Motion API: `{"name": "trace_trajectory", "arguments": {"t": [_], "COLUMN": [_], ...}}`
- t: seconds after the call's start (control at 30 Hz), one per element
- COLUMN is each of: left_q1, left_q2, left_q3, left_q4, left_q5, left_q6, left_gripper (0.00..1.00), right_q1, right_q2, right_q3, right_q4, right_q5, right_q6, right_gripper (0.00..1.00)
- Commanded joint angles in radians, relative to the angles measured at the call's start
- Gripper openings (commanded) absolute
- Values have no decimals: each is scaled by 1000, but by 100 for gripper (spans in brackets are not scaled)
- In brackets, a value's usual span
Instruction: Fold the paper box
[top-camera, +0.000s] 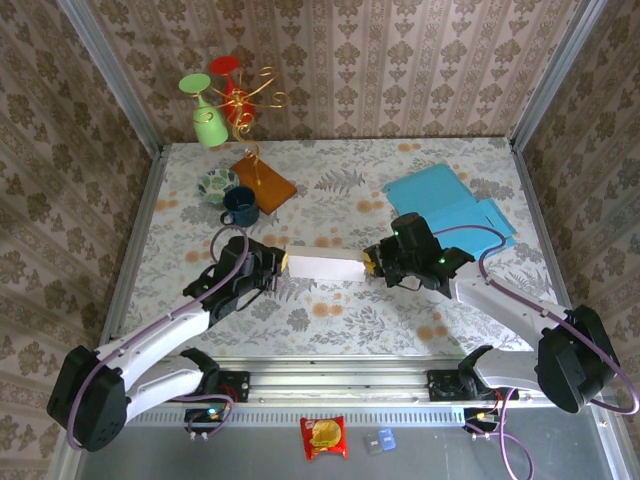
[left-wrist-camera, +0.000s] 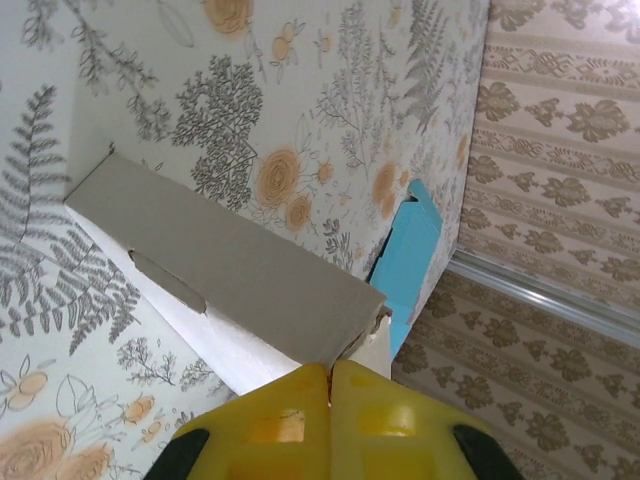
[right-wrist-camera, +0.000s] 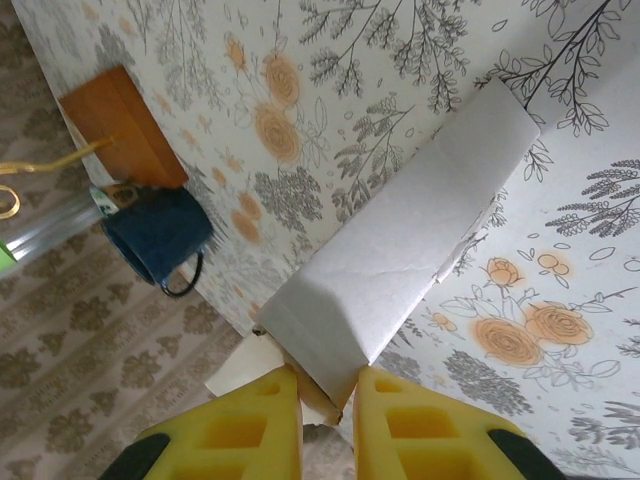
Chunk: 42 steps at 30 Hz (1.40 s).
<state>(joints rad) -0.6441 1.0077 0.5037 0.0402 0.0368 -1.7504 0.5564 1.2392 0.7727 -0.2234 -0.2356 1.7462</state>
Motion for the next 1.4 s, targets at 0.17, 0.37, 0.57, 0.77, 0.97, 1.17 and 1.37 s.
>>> {"name": "trace_trajectory", "arguments": {"t": [0.17, 0.37, 0.57, 0.77, 0.97, 1.17, 1.37], "left_q1": [-18, -56, -89, -92, -91, -57, -53], "left_q2": [-43, -149, -182, -159, -167, -42, 124], "left_q3": [-103, -173, -239, -241, -182, 74, 326], "left_q4": [-3, -56, -71, -94, -208, -311, -425], "left_q5": [99, 82, 56, 62, 41, 41, 46], "left_q6": [165, 164, 123, 122, 163, 512, 882], "left_gripper": [4, 7, 13, 25, 31, 33, 33], "right_q1": [11, 44, 65, 28, -95, -122, -119], "right_q2": [-45, -91, -84, -85, -49, 121, 265], "right_q3": [-35, -58, -92, -104, -75, 30, 113], "right_q4": [-156, -153, -147, -182, -226, -278, -272], "right_q5": [-163, -196, -207, -204, -222, -224, -215], "right_q6": [-135, -122, -143, -253, -564, -833, -924], "right_gripper": [21, 22, 28, 43, 50, 54, 54]}}
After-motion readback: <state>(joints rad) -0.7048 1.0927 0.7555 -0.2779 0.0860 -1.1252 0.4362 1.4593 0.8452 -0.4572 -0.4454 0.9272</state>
